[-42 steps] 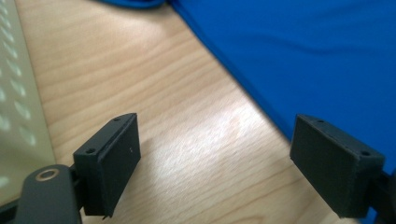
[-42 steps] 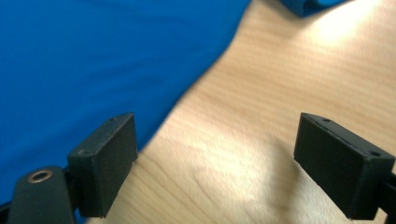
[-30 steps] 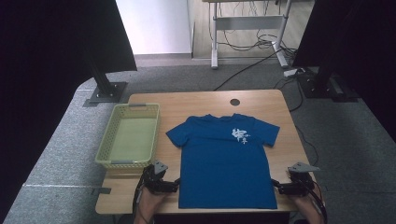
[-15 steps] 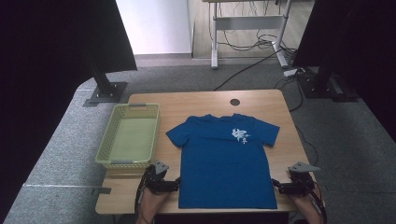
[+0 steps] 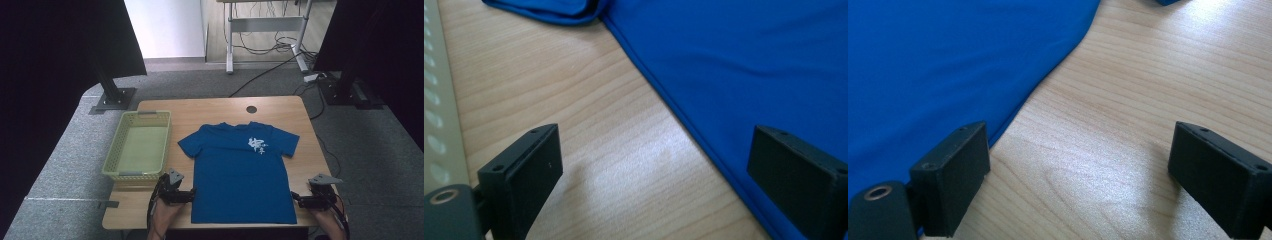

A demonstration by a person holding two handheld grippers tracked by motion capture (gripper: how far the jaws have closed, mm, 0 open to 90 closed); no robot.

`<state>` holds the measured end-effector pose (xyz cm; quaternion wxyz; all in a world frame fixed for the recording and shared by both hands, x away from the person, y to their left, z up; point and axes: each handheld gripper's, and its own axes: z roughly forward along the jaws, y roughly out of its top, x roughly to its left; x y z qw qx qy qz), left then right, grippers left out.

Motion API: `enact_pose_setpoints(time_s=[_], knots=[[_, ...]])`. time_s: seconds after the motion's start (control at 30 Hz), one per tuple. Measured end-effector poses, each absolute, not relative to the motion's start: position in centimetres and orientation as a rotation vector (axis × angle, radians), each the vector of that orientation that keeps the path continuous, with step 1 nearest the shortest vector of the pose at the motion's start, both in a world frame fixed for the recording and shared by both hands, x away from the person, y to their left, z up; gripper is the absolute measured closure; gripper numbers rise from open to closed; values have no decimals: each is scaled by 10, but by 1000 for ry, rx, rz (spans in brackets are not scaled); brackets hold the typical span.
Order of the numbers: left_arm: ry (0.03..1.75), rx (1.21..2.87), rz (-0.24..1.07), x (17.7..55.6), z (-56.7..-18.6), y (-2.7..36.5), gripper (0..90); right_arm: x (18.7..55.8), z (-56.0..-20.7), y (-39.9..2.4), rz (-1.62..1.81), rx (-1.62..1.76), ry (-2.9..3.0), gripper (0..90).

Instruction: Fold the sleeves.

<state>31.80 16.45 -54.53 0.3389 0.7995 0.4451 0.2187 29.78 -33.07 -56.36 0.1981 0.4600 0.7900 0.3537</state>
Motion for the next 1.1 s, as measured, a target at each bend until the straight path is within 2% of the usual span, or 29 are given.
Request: enact_pose_setpoints(time_s=[0.37, 1.1], knots=[[1156, 2062, 538, 332, -541, 158, 92, 298, -564, -331, 989, 1287, 2210, 94], [1159, 2031, 566, 369, -528, 142, 133, 298, -564, -331, 990, 1287, 2210, 94]])
